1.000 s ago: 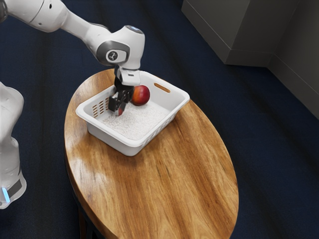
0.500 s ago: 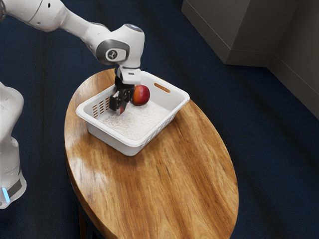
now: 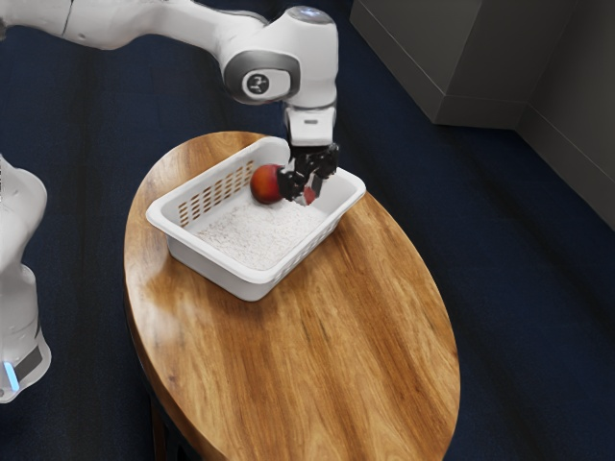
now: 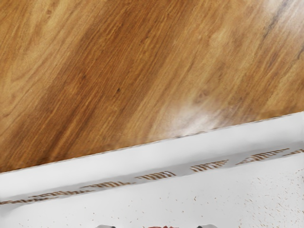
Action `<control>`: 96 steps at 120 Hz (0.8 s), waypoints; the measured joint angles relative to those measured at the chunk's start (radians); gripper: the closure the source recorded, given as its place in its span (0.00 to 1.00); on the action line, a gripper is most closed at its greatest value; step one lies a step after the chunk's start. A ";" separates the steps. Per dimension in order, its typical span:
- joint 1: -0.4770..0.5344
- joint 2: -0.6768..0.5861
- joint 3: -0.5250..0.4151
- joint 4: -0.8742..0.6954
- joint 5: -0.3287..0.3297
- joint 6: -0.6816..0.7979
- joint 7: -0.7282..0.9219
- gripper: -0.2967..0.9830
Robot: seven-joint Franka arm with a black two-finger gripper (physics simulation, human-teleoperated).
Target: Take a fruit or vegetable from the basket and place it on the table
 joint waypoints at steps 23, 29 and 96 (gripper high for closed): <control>-0.003 0.181 -0.160 0.173 -0.056 0.004 -0.012 0.63; -0.005 0.245 -0.189 0.216 -0.068 0.004 -0.014 0.63; -0.002 0.477 -0.224 0.316 -0.134 0.011 -0.025 0.36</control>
